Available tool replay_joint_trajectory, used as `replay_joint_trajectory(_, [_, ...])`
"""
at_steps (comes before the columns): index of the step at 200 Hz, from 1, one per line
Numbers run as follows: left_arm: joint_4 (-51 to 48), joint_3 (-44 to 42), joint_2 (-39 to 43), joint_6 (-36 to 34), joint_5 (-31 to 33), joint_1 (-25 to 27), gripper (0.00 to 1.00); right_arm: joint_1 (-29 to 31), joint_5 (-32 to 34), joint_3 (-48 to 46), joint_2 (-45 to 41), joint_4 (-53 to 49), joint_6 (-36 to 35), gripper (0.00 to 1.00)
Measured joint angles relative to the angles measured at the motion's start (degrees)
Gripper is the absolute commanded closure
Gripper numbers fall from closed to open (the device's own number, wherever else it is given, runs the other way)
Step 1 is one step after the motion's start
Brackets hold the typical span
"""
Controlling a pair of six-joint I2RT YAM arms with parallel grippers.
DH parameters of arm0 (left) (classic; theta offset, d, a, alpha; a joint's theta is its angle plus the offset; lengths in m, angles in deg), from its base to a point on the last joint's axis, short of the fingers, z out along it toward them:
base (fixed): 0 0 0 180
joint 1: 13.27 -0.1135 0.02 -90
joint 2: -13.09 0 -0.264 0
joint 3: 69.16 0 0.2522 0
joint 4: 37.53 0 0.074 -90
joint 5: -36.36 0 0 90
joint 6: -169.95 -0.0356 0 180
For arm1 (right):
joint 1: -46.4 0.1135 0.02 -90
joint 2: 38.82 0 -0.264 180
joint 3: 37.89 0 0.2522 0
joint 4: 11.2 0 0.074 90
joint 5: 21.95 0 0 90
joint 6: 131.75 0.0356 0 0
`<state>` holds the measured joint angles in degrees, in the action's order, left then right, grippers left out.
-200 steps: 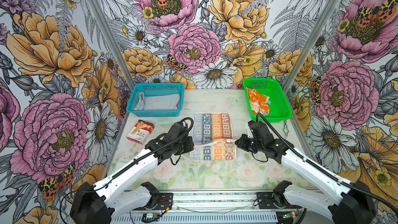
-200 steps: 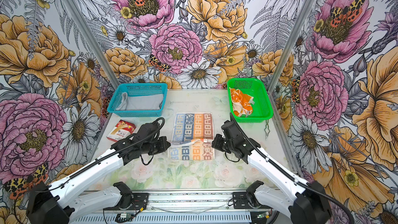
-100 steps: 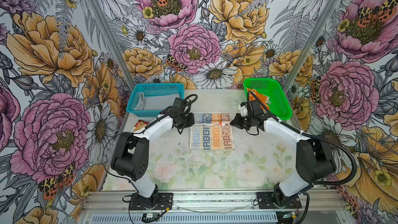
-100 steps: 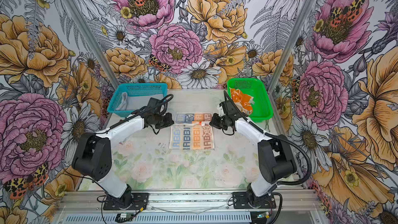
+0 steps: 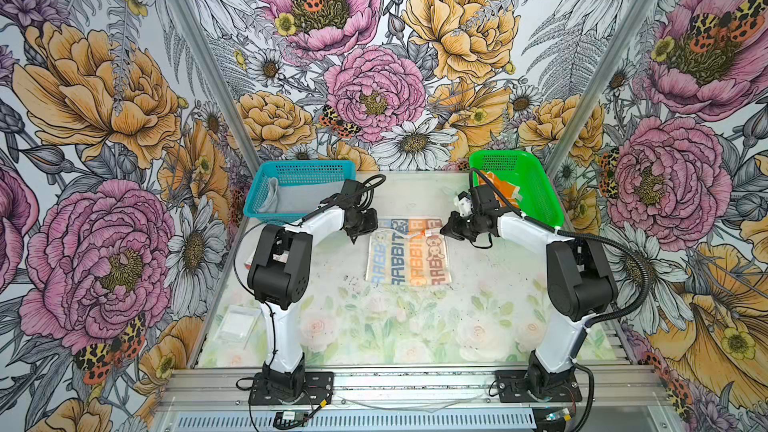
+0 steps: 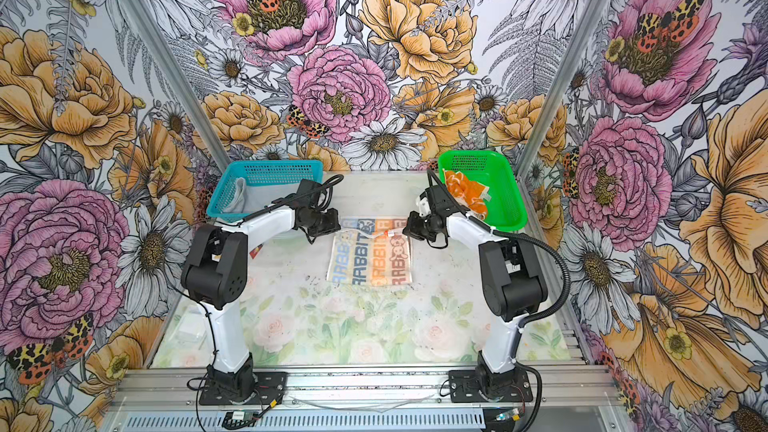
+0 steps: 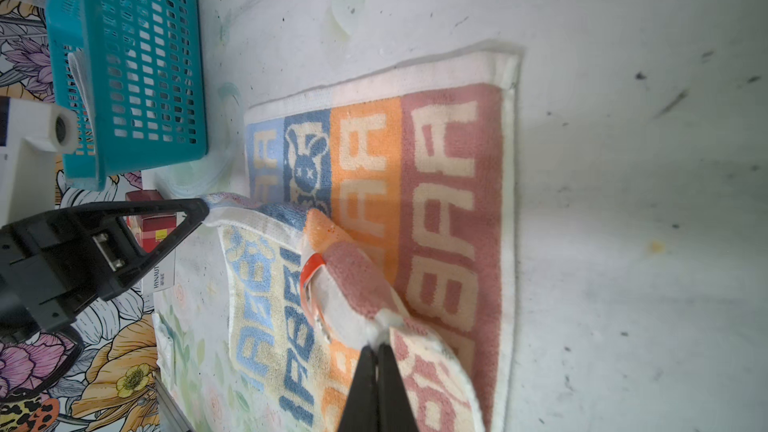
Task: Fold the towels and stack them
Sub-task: 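Lift the near edge and fold it over toward the far edge with both grippers, then lay the folded edge down and open both grippers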
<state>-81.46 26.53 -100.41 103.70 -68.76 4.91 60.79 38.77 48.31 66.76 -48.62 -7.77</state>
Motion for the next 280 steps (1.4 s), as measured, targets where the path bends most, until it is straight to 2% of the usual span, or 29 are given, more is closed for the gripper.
replay_joint_trajectory(39, [-0.6, 3.1, -0.5, -0.2, 0.0, -0.2, 1.00, -1.0, -0.4, 1.7, 0.7, -0.1, -0.2, 1.00])
replay_joint_trajectory(116, [-2.2, 10.8, -8.3, -0.7, 0.0, -0.9, 1.00, -2.0, -1.5, 6.5, 9.8, 0.2, -0.7, 1.00])
replay_joint_trajectory(140, [-2.7, 11.9, -9.6, -0.8, 0.0, -1.0, 0.91, -2.4, -1.5, 7.1, 11.0, -0.1, -0.9, 1.00])
replay_joint_trajectory(187, [-3.5, 13.7, -10.4, -0.8, 0.3, -1.2, 0.88, -3.8, -1.5, 11.0, 11.3, -0.2, -1.1, 1.00])
replay_joint_trajectory(204, [-3.5, 15.4, -10.8, -0.4, 0.5, -1.2, 0.79, -4.0, -1.7, 12.6, 11.7, -0.2, -1.1, 1.00])
replay_joint_trajectory(212, [-3.4, 16.1, -11.0, -0.2, 0.7, -1.2, 0.73, -4.0, -1.9, 13.3, 12.2, -0.1, -1.1, 0.91])
replay_joint_trajectory(219, [-3.4, 16.6, -11.1, -0.2, 0.9, -1.2, 0.70, -4.2, -2.1, 13.8, 12.7, 0.0, -1.1, 0.90])
replay_joint_trajectory(241, [-3.4, 17.3, -11.2, 0.0, 2.7, -1.2, 0.69, -4.4, -2.1, 15.1, 15.3, 0.2, -1.6, 0.82])
replay_joint_trajectory(254, [-3.4, 17.8, -11.5, 0.0, 4.1, -1.0, 0.68, -4.4, -2.0, 15.3, 16.5, 0.1, -2.0, 0.73])
replay_joint_trajectory(280, [-3.0, 18.0, -11.6, -1.0, 7.3, 0.1, 0.68, -4.4, -1.8, 15.5, 17.2, -0.2, -3.1, 0.72])
